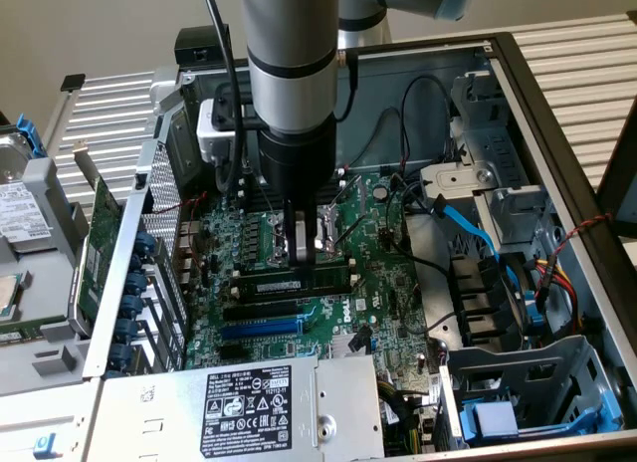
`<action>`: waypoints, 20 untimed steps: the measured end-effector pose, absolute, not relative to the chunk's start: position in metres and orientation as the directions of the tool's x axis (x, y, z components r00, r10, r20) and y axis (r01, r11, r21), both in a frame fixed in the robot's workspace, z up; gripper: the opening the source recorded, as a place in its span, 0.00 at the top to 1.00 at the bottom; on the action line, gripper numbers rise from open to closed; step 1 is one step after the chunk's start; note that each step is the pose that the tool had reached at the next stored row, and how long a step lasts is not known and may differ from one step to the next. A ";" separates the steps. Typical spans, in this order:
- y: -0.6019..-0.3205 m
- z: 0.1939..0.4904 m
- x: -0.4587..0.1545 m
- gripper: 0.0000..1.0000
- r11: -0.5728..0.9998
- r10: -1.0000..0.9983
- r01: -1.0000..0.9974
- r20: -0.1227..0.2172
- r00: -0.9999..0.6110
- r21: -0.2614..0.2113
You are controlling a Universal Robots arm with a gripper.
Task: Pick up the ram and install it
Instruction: 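Insert the ram into the slot, then press down the ram until it locks into place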
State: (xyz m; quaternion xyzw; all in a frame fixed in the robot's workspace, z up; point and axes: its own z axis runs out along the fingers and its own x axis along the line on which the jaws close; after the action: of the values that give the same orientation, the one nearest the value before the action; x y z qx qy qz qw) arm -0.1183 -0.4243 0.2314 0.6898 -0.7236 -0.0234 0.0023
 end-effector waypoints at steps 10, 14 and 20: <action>-0.424 0.236 -0.122 0.80 0.047 -0.998 -0.998 -0.029 -0.048 0.037; -0.424 0.236 -0.123 0.80 0.047 -0.998 -0.998 -0.029 -0.048 0.036; -0.424 0.236 -0.123 0.80 0.047 -0.998 -0.998 -0.029 -0.048 0.036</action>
State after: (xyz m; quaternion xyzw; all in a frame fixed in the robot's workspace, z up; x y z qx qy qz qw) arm -0.1231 -0.4243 0.2364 0.6899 -0.7236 -0.0230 0.0019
